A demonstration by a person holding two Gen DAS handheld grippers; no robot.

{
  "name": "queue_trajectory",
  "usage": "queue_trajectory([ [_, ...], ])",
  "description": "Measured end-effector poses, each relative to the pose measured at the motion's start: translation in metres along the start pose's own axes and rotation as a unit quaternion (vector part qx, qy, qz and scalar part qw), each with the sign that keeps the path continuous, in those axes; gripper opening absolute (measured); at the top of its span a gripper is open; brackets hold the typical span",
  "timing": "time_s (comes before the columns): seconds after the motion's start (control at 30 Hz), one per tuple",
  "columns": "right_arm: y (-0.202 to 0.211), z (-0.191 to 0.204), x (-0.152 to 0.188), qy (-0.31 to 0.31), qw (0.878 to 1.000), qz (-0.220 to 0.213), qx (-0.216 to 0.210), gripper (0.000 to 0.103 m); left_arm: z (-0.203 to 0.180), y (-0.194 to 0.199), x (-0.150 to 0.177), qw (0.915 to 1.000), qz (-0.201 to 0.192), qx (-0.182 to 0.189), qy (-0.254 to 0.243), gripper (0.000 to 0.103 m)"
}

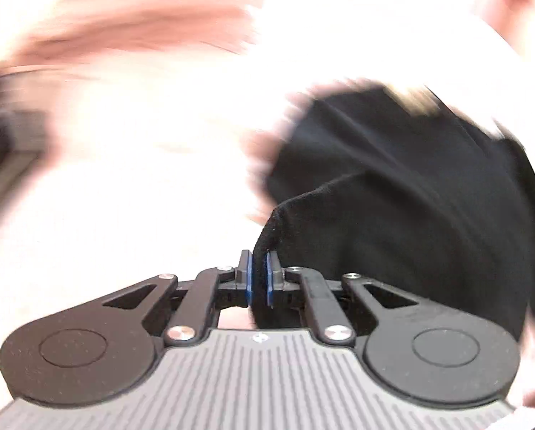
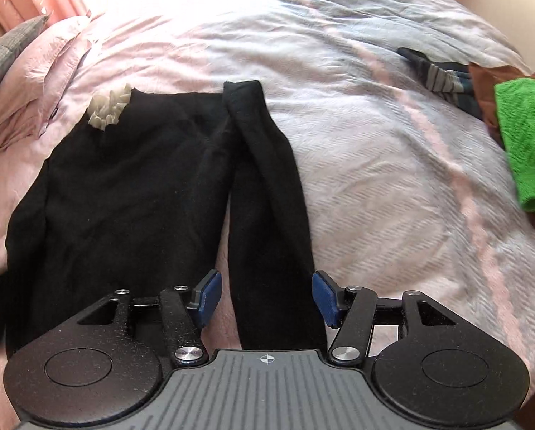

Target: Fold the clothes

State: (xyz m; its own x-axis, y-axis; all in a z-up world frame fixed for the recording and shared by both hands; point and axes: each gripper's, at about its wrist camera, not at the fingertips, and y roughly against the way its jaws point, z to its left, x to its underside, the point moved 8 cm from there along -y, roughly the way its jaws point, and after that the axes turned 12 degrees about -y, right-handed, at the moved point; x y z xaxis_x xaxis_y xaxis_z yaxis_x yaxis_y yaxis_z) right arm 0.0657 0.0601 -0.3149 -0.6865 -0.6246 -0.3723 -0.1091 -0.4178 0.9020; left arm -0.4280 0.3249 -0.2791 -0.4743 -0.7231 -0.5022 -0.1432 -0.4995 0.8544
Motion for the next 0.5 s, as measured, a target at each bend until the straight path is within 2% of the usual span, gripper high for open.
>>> queue_trajectory([
  [0.07,0.004,-0.002,0.006,-0.005,1.0,0.002,0.003,0.053,0.073,0.006,-0.005,0.9959,-0.001,-0.074,0.052,0.006],
  [0.13,0.006,-0.003,0.013,-0.013,1.0,0.005,0.005,0.053,0.129,0.002,0.001,0.9883,0.022,-0.112,0.101,0.016],
  [0.17,0.007,-0.004,0.017,-0.016,1.0,0.008,0.005,0.053,0.147,0.0,0.006,0.9833,0.034,-0.129,0.124,0.028],
  [0.2,0.007,-0.007,0.022,-0.02,1.0,0.013,0.006,0.053,0.163,-0.001,0.012,0.9771,0.042,-0.149,0.146,0.029],
  [0.27,0.006,-0.015,0.032,-0.026,0.999,0.02,0.014,0.053,0.168,-0.005,0.023,0.9715,0.059,-0.161,0.164,0.032],
  [0.33,0.004,-0.027,0.044,-0.041,0.999,0.028,0.023,0.053,0.153,-0.01,0.033,0.9723,0.07,-0.144,0.17,0.034],
  [0.4,0.001,-0.045,0.056,-0.061,0.997,0.037,0.03,0.053,0.122,-0.012,0.048,0.9769,0.083,-0.102,0.168,0.04],
  [0.5,-0.005,-0.068,0.075,-0.074,0.996,0.048,0.031,0.053,0.06,-0.019,0.069,0.9809,0.105,-0.035,0.16,0.04],
])
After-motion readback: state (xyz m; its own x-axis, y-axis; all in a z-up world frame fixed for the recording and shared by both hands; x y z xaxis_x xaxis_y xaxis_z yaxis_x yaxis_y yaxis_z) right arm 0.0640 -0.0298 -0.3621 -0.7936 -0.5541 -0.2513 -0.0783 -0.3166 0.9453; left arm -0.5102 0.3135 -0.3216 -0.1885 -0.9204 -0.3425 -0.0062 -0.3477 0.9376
